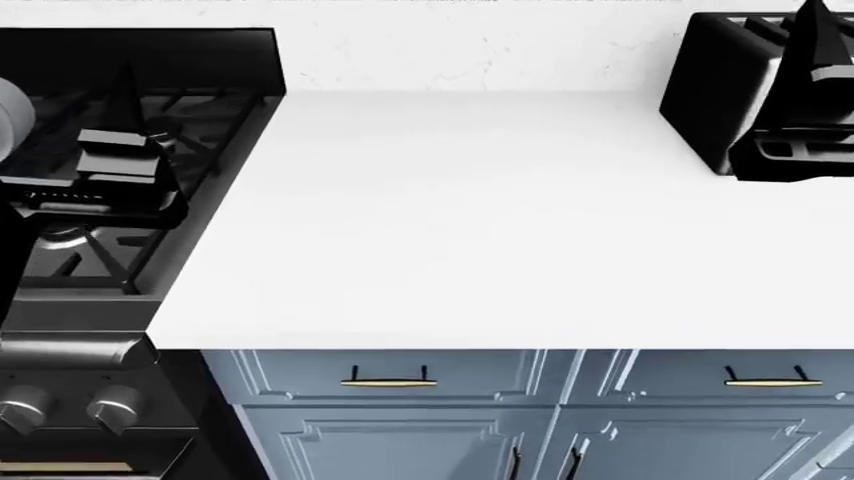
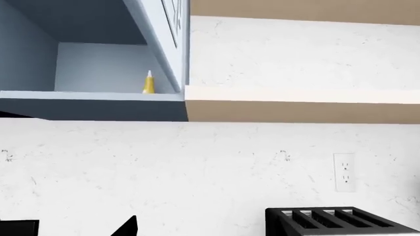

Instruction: Pick and place the shaker into the drawer. Then close the cabinet.

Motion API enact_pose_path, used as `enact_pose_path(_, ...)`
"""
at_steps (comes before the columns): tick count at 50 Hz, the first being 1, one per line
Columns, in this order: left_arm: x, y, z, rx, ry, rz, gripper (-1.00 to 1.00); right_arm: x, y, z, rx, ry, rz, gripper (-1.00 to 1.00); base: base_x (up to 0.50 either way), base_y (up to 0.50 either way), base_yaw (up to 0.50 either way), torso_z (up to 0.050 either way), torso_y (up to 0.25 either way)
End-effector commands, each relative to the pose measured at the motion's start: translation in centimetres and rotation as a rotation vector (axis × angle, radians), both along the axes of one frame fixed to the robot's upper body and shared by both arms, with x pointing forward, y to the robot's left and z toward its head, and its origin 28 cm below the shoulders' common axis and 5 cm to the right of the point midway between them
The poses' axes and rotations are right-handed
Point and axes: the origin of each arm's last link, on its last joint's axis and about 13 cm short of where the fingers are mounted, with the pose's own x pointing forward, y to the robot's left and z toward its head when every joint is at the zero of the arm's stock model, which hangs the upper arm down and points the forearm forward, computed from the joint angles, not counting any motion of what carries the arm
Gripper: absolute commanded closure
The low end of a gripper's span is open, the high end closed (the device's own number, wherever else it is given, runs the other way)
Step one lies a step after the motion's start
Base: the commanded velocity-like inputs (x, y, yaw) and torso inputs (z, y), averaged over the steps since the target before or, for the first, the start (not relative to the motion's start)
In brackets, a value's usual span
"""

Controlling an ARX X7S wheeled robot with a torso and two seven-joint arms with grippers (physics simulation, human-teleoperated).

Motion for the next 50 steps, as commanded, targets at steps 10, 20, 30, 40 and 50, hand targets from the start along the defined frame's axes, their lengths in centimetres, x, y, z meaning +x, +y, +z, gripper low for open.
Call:
enact_pose_path(10,-0.11,-0.01,0.17,0.003,-0.015,-0.004,-1.0,-0.03,-0.01,0.02,0.003,0.002,-0.001,-1.0,0.13,0.0,0.0,0.0,0.002)
enact_pose_path(20,-0.11,-0.02,0.41,0.007,-0.019,-0.006,-1.0,-0.09,-0.04,0.26,0.0,-0.002,0.002,-1.0,0.16,0.0,0.0,0.0,0.0)
enact_pose_path(30,-0.06,-0.04,0.4,0.007,-0.02,-0.005,-1.0,-0.05,-0.11,0.31,0.002,-0.005,0.003,-1.0,0.2,0.0,0.0,0.0,0.0)
enact_pose_path(40,-0.11,-0.01,0.34,0.006,-0.022,-0.003,-1.0,-0.09,-0.18,0.19,0.003,-0.005,0.002,-1.0,0.2,0.0,0.0,0.0,0.0)
enact_pose_path(50,-0.12,0.16,0.36,0.004,-0.023,0.0,-1.0,-0.08,-0.05,0.17,0.003,-0.001,0.004,-1.0,0.2,0.0,0.0,0.0,0.001)
